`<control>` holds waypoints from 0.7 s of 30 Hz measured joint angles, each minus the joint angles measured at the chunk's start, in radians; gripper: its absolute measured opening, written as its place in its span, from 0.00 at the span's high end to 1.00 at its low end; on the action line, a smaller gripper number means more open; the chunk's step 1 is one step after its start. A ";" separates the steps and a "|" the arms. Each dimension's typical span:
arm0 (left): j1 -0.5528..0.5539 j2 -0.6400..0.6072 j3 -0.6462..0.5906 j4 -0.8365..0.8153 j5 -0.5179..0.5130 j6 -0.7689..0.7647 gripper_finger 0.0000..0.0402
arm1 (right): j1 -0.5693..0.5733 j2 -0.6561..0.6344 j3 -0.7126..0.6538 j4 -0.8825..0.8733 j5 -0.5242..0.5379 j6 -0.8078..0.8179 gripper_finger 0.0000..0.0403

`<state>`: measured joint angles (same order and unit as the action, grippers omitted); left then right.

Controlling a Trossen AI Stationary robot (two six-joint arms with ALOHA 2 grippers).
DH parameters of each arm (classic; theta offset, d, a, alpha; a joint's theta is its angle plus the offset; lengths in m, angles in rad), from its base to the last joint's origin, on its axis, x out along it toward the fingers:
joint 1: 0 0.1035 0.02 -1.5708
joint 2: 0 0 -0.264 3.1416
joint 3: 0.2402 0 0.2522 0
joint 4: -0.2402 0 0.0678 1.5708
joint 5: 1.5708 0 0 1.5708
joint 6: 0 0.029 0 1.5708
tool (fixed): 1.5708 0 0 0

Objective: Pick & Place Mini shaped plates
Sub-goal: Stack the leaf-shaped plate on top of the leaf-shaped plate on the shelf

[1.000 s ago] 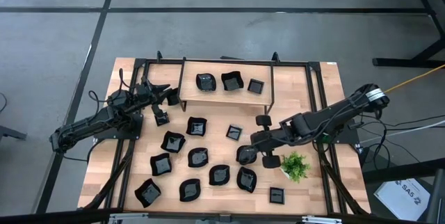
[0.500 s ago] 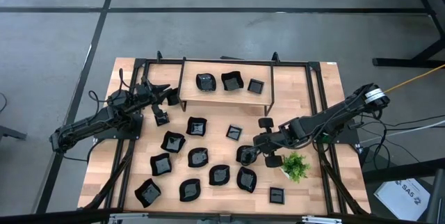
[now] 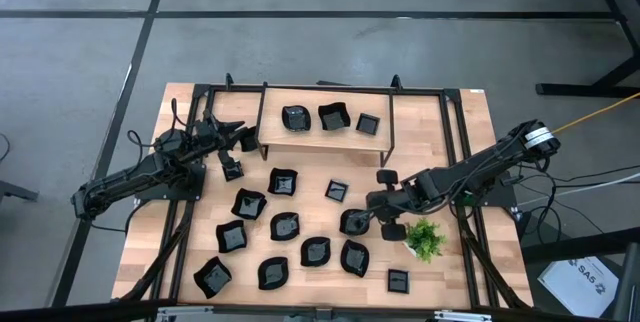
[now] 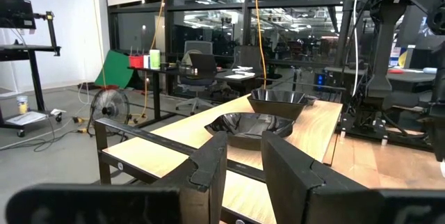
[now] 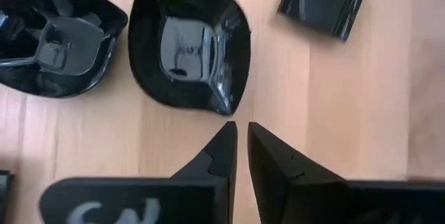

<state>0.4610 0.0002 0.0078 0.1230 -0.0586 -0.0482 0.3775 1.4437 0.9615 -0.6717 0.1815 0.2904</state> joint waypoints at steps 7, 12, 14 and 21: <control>0.000 0.000 0.000 0.000 0.000 0.000 0.79 | 0.000 0.000 0.000 -0.036 0.000 0.038 0.91; 0.000 0.000 0.000 0.000 0.000 0.000 0.79 | 0.000 0.000 0.000 -0.036 0.001 0.040 0.91; 0.000 0.000 0.000 0.000 0.000 0.000 0.79 | 0.000 0.000 0.000 -0.036 0.001 0.040 0.91; 0.000 0.000 0.000 0.000 0.000 0.000 0.79 | 0.000 0.000 0.000 -0.036 0.001 0.036 0.91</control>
<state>0.4610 -0.0002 0.0082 0.1230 -0.0589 -0.0478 0.3775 1.4437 0.9619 -0.7079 0.1825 0.3265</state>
